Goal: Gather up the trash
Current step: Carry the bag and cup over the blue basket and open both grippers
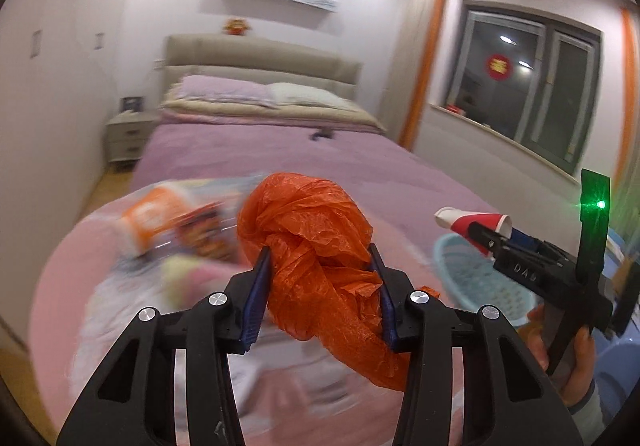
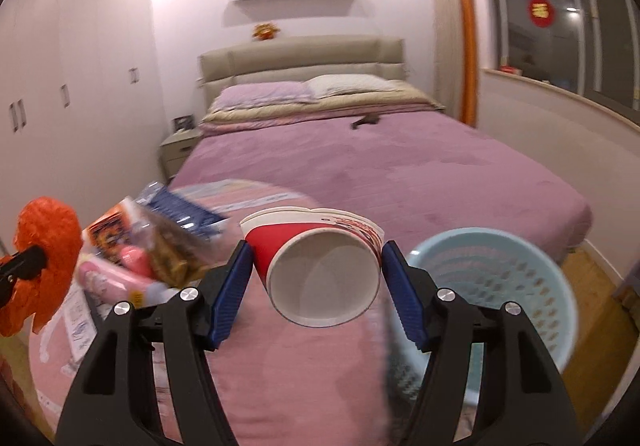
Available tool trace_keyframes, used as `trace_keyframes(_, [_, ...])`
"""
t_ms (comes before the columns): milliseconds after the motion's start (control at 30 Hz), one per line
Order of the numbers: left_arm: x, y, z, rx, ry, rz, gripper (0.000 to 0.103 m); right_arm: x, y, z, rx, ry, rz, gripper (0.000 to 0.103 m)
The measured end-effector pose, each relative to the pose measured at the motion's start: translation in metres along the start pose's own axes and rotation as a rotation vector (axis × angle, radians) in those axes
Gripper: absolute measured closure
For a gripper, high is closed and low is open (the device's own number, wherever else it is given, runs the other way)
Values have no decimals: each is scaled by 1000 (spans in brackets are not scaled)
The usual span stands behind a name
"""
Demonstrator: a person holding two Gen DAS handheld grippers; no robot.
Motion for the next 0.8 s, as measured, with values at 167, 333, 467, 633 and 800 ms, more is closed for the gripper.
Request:
trace_keyframes(167, [-79,-21,-50,49,117,-111,60,-62,-2,10,-8,98,-89,40])
trace_keyframes(333, [-143,-21,-110,143,214,-188,59,-132,16,-1,57,194,-221,40])
trace_keyframes(467, [-186,-10,-168,254,284,-217,59,-176,42,-19,140,224,-324,40])
trace_keyframes(633, [-212,2,-213,318,299,-243,58,-209,60,-30,187,249,-392,40])
trace_keyframes(800, [-217,12,-231,338,301,-262,30,-227,73,-43,236,279,-411,39])
Point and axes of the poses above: each gripper's, at about its wrist camera, not at the fingertips, and z roughly against the way its jaws point, x to its left, y to its underside, the point moved 8 cm from there along -z, roughly the way its jaws point, and after that the axes turned 9 degrees about x, right-handed, at the moved point
